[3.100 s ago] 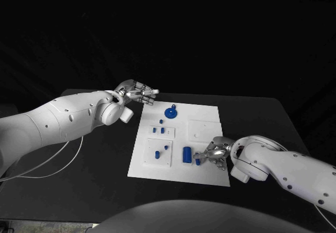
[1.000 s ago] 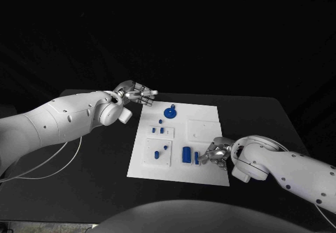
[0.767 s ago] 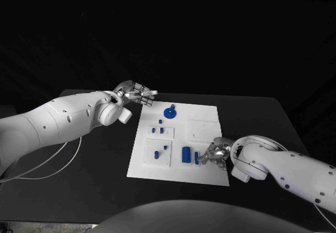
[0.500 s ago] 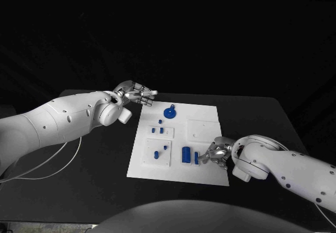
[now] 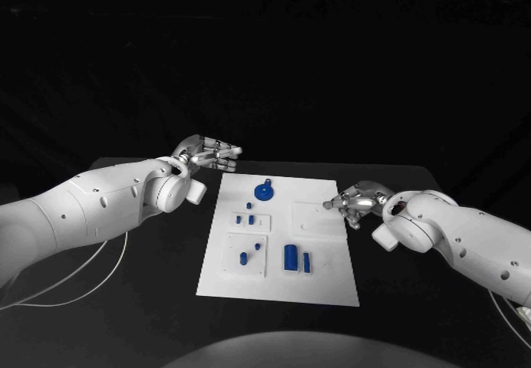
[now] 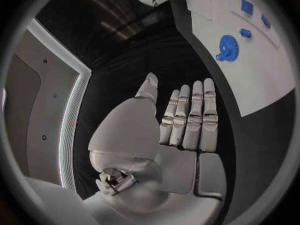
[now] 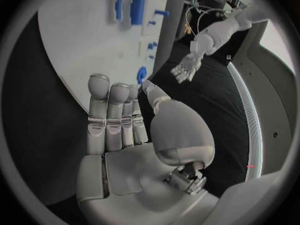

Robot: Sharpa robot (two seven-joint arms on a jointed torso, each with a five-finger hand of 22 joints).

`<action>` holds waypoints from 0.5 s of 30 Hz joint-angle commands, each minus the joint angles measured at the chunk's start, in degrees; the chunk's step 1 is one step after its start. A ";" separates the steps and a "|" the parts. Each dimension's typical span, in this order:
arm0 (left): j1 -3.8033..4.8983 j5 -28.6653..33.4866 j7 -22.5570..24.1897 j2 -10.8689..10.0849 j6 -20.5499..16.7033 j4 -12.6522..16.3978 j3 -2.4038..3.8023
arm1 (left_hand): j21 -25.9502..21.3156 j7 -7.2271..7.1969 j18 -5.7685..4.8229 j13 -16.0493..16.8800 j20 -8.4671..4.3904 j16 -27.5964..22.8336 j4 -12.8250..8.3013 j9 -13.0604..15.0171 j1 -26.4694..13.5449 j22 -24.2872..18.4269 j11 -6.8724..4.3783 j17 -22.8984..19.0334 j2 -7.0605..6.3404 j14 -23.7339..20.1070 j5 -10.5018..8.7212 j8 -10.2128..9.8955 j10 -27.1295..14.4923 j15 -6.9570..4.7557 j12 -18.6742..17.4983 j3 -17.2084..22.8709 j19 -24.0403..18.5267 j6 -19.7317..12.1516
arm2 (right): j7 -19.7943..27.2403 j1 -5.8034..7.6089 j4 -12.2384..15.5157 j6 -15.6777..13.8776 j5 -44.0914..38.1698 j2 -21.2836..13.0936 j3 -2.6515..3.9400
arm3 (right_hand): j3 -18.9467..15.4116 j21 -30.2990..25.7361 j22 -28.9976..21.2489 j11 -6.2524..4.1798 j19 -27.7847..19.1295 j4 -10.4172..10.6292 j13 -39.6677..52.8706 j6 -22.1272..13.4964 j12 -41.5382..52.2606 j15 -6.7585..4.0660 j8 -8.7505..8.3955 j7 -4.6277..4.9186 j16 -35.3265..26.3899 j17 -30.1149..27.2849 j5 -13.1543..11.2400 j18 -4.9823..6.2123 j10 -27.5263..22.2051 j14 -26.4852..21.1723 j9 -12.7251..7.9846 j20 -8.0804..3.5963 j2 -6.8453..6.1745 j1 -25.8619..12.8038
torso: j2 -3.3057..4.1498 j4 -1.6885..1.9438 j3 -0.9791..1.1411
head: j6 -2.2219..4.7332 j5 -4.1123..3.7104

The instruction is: Assemble the parts on the task board

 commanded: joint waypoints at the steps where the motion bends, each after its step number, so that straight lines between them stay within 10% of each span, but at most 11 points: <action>1: 0.11 4.82 3.64 0.51 -4.02 -0.22 0.09 | -0.18 0.15 -0.08 0.02 0.11 -0.21 -0.58 0.05 0.87 -0.02 -0.03 0.00 0.58 -0.04 0.32 -0.10 -0.51 0.01 -0.01 0.21 -0.02 0.25 | 16.86 1.19 -5.30 -8.82 11.15 1.42 0.21 | -0.20 -0.59 -0.29 -0.08 2.20 -1.72 -3.88 0.07 -2.20 0.01 -0.09 0.11 -0.16 -0.75 0.63 0.47 0.50 -0.17 -1.26 0.31 0.94 0.82 | -1.04 0.32 -0.26 | 1.10 -0.21; 10: 0.89 7.57 4.02 2.73 -4.66 -4.14 0.13 | -0.57 0.11 0.09 -0.04 0.92 -0.27 -1.03 0.01 1.34 -0.33 0.36 -0.26 1.13 -2.97 0.35 -0.10 -2.71 0.53 -0.03 -0.17 -1.78 -0.07 | 27.96 3.44 -19.91 -13.01 20.60 7.28 2.15 | 0.80 -21.08 -14.78 3.01 -5.21 -4.06 -28.41 -4.09 -19.54 3.66 0.22 2.84 -14.30 -12.19 1.91 1.05 -1.79 -7.65 -8.69 3.93 1.76 1.05 | -2.13 0.54 -0.21 | 2.98 -0.18; 15: 1.34 8.82 4.45 4.43 -4.49 -7.10 0.18 | -0.64 -1.17 0.81 -0.05 1.91 -0.30 -1.42 -0.05 2.49 -0.46 -1.09 -0.36 2.55 -3.70 0.63 -0.22 -1.98 -0.20 -0.04 -0.28 -3.56 0.81 | 30.61 3.73 -24.39 -12.14 25.05 9.79 3.29 | 8.58 -27.76 -27.57 5.74 -11.57 -6.69 -45.65 -4.70 -31.11 6.94 -0.12 4.53 -29.62 -24.17 -4.12 1.59 -0.73 -10.44 -13.82 7.22 3.48 2.54 | -2.41 0.55 -0.11 | 3.59 -0.12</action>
